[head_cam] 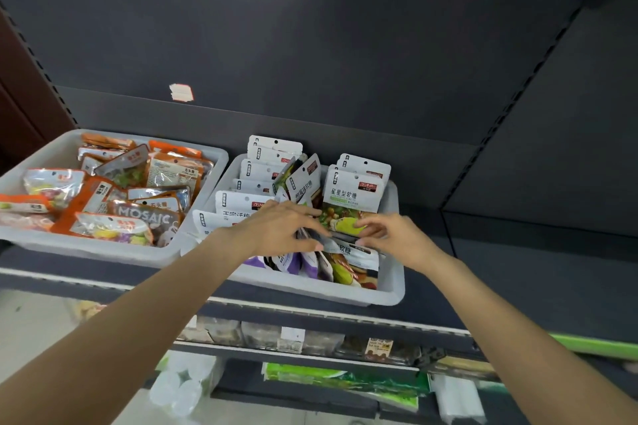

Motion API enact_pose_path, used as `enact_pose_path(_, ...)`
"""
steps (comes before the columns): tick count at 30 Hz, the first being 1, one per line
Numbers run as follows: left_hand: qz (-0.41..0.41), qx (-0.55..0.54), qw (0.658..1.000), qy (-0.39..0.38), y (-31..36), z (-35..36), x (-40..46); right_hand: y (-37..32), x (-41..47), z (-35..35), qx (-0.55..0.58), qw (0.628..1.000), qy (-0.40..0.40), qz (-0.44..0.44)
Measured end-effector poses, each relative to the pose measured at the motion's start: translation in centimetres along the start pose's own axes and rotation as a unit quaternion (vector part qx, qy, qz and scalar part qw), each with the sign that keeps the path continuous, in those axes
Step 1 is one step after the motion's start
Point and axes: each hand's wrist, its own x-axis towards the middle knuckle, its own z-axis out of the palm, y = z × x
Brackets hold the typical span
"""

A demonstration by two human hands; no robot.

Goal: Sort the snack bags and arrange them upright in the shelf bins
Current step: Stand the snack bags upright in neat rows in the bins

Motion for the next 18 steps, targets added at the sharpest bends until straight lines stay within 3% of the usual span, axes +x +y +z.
enact_pose_path(4,0.008,-0.018,1.0,0.006,0.0,0.2,-0.1,0.6,1.1,0.2,-0.091,0.99,0.102,0.031)
enact_pose_path(15,-0.013,-0.04,0.999,0.006,0.0,0.1,-0.3,0.1,2.3,-0.6,0.026,0.964,0.243,0.101)
enact_pose_path(18,-0.014,-0.037,0.999,0.006,0.1,0.0,-0.3,0.3,2.4,-1.0,0.019,0.971,0.225,0.083)
